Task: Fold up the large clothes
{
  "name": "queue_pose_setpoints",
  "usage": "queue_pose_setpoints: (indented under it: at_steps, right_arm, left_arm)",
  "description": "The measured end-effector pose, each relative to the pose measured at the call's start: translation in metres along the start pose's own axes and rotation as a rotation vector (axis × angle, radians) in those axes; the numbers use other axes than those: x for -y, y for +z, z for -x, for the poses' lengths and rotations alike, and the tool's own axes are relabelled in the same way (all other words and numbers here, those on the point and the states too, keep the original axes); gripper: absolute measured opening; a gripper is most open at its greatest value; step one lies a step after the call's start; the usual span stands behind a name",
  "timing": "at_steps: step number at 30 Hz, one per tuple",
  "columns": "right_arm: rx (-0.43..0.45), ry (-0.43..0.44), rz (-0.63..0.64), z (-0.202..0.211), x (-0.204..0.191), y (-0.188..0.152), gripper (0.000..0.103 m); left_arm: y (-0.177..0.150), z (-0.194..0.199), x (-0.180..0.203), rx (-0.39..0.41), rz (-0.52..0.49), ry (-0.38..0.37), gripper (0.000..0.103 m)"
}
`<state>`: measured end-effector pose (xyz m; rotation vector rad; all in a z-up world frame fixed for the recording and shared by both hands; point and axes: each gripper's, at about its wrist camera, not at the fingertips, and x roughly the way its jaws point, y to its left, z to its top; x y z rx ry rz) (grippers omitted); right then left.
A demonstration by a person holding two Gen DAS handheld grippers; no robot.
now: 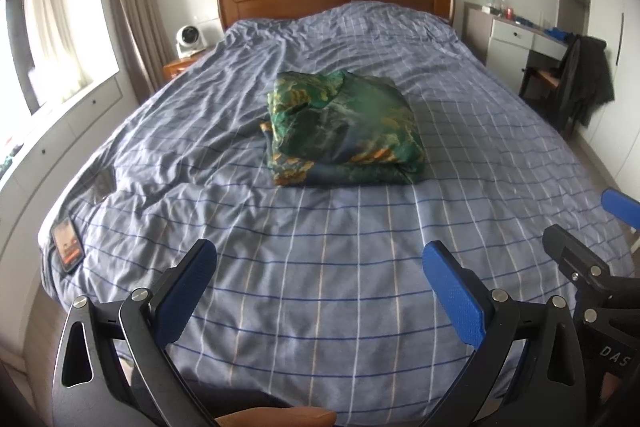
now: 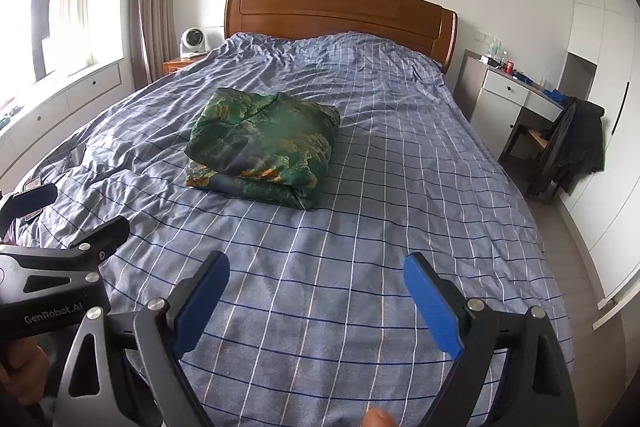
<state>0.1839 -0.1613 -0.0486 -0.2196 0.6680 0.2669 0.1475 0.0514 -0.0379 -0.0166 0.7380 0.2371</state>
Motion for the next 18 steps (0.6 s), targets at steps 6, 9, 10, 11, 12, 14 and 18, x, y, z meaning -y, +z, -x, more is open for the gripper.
queue_pose_setpoints:
  at_steps: [6, 9, 10, 11, 12, 14, 18]
  right_arm:
    - [-0.001, 0.0, 0.0, 0.0001, -0.0007, -0.0004, 0.091]
    - [-0.003, -0.002, 0.001, 0.0002, -0.0004, -0.0009, 0.091]
    - [-0.003, -0.004, 0.002, 0.0001, 0.0, -0.0012, 0.091]
    - [-0.004, -0.005, 0.002, -0.0001, 0.0001, -0.0012, 0.091]
    - [-0.005, -0.004, 0.0, -0.0003, 0.0008, -0.0016, 0.091]
    - [-0.005, -0.004, -0.002, -0.0005, 0.0022, -0.0023, 0.091]
    - [-0.006, -0.002, -0.002, -0.0009, 0.0031, -0.0028, 0.091]
  left_arm:
    - [-0.0006, 0.0004, 0.0021, 0.0, -0.003, 0.001, 0.103]
    - [-0.0006, -0.0003, 0.0029, -0.001, -0.004, 0.0, 0.103]
    - [-0.0004, -0.0006, 0.0024, -0.002, -0.004, -0.002, 0.103]
    - [-0.0002, -0.0006, 0.002, -0.002, -0.003, -0.007, 0.103]
    - [-0.0002, -0.0005, 0.0016, 0.0, -0.001, -0.012, 0.103]
    - [0.0, 0.0004, 0.0014, 0.007, 0.001, -0.01, 0.103]
    - [0.0002, 0.0021, 0.0035, 0.029, -0.014, 0.007, 0.103]
